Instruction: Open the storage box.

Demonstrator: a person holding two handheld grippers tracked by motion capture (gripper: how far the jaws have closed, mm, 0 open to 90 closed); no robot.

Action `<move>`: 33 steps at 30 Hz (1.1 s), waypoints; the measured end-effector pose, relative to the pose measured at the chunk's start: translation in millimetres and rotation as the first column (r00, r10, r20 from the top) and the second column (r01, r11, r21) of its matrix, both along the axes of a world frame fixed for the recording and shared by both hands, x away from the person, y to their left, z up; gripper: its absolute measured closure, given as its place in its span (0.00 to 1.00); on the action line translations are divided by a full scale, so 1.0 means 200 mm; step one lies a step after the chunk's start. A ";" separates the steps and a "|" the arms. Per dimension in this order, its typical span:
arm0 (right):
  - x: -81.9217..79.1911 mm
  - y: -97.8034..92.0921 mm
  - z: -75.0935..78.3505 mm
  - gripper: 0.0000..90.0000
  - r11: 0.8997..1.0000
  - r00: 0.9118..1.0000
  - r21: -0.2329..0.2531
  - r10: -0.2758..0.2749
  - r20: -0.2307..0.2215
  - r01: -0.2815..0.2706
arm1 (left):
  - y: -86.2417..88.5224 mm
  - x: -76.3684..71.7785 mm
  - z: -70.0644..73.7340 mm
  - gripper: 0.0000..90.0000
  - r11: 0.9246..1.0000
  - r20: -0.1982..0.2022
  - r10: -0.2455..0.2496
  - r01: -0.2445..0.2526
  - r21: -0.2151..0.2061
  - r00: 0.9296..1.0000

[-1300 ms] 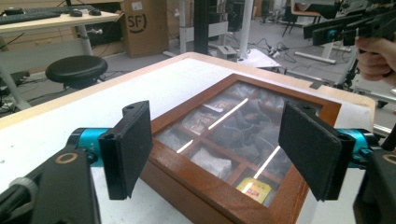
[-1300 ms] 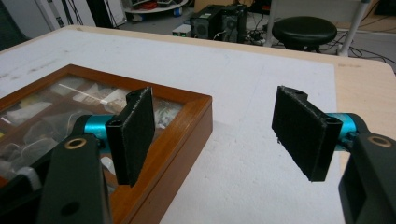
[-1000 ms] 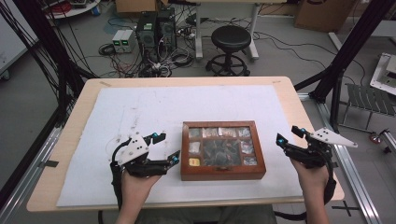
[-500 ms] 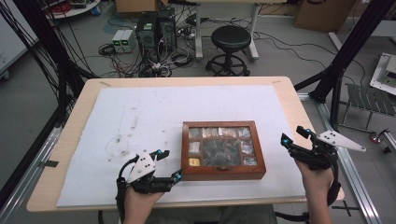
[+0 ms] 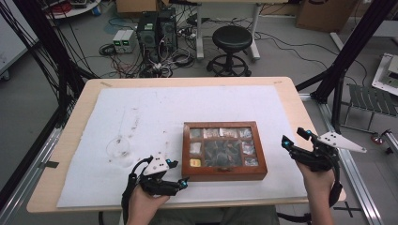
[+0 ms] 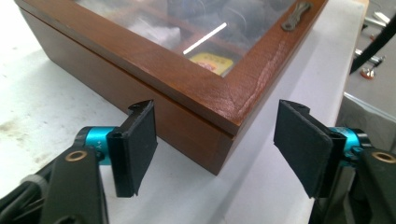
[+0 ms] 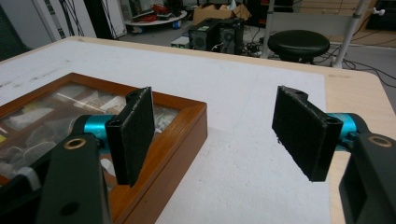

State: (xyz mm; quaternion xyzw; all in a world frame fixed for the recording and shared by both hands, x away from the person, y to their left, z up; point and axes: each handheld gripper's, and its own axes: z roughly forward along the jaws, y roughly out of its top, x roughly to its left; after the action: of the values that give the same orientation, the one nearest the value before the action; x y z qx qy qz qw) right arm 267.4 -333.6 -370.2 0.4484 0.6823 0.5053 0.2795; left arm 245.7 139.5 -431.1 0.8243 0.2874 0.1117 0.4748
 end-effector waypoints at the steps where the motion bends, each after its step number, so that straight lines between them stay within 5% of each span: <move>1: 0.00 0.00 0.00 0.34 1.000 1.000 -0.001 0.001 0.000 -0.001 | -0.01 0.00 -0.01 0.37 1.000 -0.005 0.002 -0.002 0.015 1.000; 10: 0.00 0.01 0.00 0.34 1.000 1.000 -0.006 0.006 0.002 -0.006 | -0.02 0.01 -0.02 0.51 0.999 0.003 -0.005 0.004 0.036 1.000; 15: 0.00 0.01 0.00 0.34 1.000 1.000 -0.007 0.007 0.009 -0.007 | -0.01 0.00 -0.01 0.59 1.000 0.023 -0.025 0.025 0.009 0.999; 22: 0.00 0.01 -0.01 0.34 0.999 0.999 -0.004 0.033 0.010 -0.032 | 0.00 0.00 0.01 0.59 1.000 0.028 -0.026 0.026 -0.013 0.999; 33: -0.02 -0.11 -0.02 0.34 0.995 0.995 0.017 0.098 0.022 -0.099 | 0.01 0.02 0.09 0.56 0.995 0.105 0.027 -0.016 -0.098 0.994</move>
State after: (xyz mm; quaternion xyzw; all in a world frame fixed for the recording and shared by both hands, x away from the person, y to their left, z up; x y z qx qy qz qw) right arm 264.0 -354.7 -374.5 0.4114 0.6959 0.5294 0.2574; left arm 250.5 140.6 -412.4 0.7900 0.2757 0.1462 0.5278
